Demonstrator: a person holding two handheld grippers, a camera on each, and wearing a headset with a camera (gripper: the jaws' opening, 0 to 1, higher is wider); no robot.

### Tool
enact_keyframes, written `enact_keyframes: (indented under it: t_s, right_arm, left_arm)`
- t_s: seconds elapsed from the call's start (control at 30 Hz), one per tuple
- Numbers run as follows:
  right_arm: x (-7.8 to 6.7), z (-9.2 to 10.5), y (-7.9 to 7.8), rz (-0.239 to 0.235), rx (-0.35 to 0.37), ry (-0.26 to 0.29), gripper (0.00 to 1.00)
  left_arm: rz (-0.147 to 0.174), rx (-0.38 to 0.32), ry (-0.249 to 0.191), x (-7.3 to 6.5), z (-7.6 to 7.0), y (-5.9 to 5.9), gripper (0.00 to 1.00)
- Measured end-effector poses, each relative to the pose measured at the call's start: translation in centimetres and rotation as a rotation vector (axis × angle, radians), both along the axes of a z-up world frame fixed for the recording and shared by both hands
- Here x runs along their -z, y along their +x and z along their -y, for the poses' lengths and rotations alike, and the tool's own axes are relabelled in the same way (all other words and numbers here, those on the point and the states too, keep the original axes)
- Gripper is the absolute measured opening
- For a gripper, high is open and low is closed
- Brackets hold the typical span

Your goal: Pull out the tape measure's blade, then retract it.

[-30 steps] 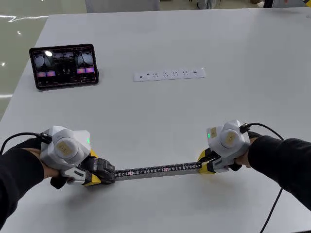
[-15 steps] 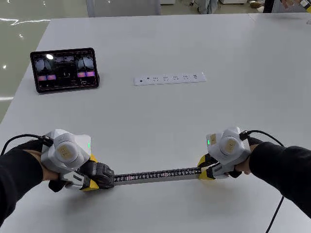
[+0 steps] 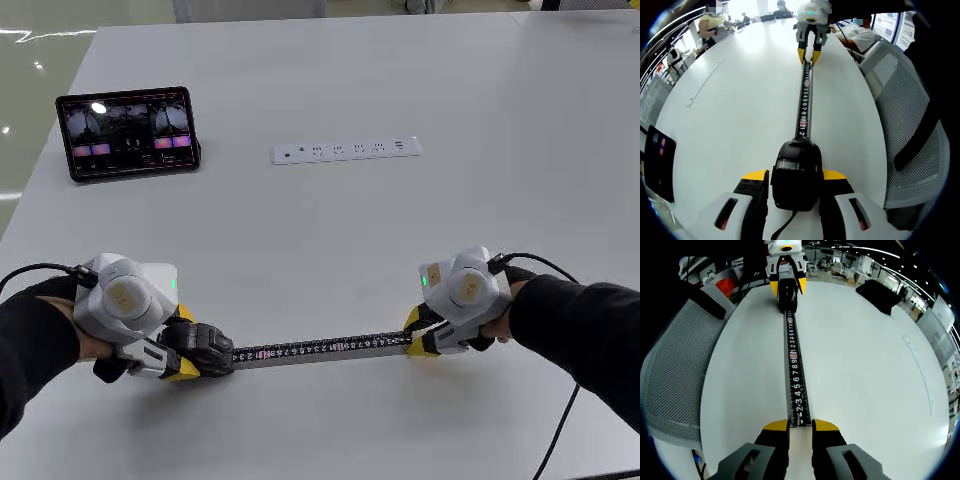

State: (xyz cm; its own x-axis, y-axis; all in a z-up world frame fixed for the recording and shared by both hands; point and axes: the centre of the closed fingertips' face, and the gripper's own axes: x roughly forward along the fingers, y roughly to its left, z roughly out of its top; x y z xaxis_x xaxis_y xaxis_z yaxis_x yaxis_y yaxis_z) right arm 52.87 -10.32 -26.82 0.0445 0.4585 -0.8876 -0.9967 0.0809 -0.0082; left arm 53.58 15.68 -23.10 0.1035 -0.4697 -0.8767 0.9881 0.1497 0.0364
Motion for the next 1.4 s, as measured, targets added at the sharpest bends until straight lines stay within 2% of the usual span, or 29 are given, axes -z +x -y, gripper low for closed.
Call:
enact_keyframes:
  t_s: [0.13,0.23,0.33,0.43,0.5,0.67,0.77,0.87,1.03,1.13,1.23,1.3,1.4]
  right_arm:
    - [-0.6,-0.1,0.2,0.011,-0.008,0.003,0.14]
    - [-1.1,-0.2,0.4,0.018,-0.007,0.009,0.15]
    - [-1.4,-0.1,0.4,0.015,0.001,0.006,0.17]
    - [-1.5,0.0,0.3,0.015,0.003,0.002,0.19]
    - [-1.6,0.1,0.3,0.014,0.009,0.003,0.21]
    - [-2.2,0.1,0.1,0.01,0.055,0.032,0.24]
    - [-2.6,0.1,0.2,0.034,0.085,0.056,0.26]
    - [-2.8,0.3,0.3,0.033,0.145,0.07,0.31]
    - [-3.1,0.8,0.0,0.012,0.211,0.095,0.39]
    - [-3.5,0.9,-0.2,0.014,0.227,0.106,0.41]
    - [-3.9,1.0,-0.3,0.016,0.243,0.125,0.45]
    - [-4.2,0.9,-0.3,0.016,0.27,0.145,0.49]
    - [-4.4,1.1,-0.1,0.026,0.303,0.159,0.56]
  left_arm:
    - [-0.011,-0.03,-0.036,-0.8,0.1,0.0,0.36]
    - [-0.015,-0.051,-0.056,-1.2,-0.1,0.0,0.42]
    - [-0.029,-0.065,-0.058,-1.3,-0.4,-0.1,0.46]
    - [-0.025,-0.064,-0.056,-1.4,-0.7,-0.2,0.48]
    - [-0.034,-0.083,-0.069,-1.6,-0.7,-0.3,0.52]
    - [-0.049,-0.135,-0.109,-2.1,-0.6,-0.2,0.63]
    - [-0.061,-0.172,-0.127,-2.3,-0.6,-0.2,0.69]
    - [-0.064,-0.197,-0.111,-2.1,-1.1,-0.4,0.76]
    - [-0.068,-0.243,-0.152,-2.5,-1.2,-0.4,0.86]
    - [-0.046,-0.251,-0.153,-2.6,-1.5,-0.2,0.91]
    - [-0.045,-0.286,-0.178,-2.9,-1.6,0.1,0.99]
    - [-0.046,-0.31,-0.203,-3.3,-1.6,0.2,0.99]
    - [-0.041,-0.334,-0.217,-3.5,-1.8,0.3,0.99]
